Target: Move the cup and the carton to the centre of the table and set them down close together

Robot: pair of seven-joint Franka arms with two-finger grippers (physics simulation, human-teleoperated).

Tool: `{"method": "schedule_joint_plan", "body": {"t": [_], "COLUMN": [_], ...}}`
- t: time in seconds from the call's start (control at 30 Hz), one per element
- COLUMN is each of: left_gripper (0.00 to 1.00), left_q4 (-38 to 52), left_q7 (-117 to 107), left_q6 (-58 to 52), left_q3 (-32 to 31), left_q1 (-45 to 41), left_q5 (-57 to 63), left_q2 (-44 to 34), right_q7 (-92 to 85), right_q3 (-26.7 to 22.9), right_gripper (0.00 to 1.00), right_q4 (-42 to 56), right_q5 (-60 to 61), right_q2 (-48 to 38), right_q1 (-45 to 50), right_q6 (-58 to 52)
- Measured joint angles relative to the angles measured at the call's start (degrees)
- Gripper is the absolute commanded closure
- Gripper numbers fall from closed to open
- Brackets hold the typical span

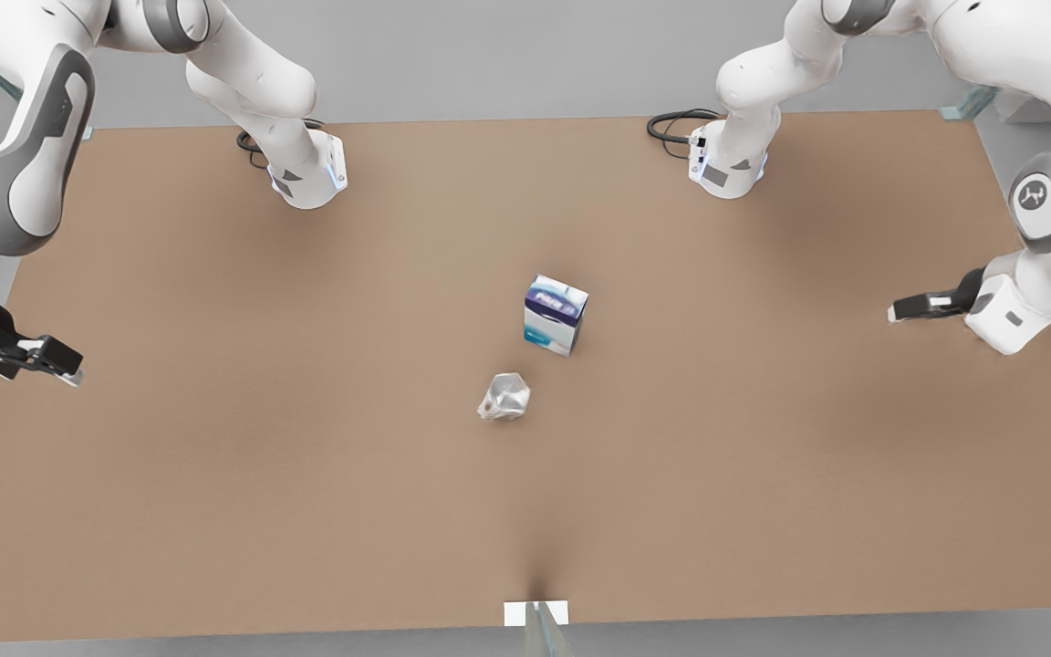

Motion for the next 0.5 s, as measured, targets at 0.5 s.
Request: {"method": "schedule_joint_plan", "body": {"t": [0.5], "left_gripper": [0.00], "left_q4": [-3.43], "left_q7": [-2.88], "left_q6": [4.01], "left_q3": [-0.15], "left_q1": [-3.36], "left_q5": [1.10], "left_q2": [-3.77], "right_q7": [-0.01], "right_q3": [0.00], "right_gripper": [0.00], "right_q4": [0.00], "right_q5": [-0.12], "right_q2": [-0.09], "right_q1": [-0.29], "right_q6": [-0.18]}}
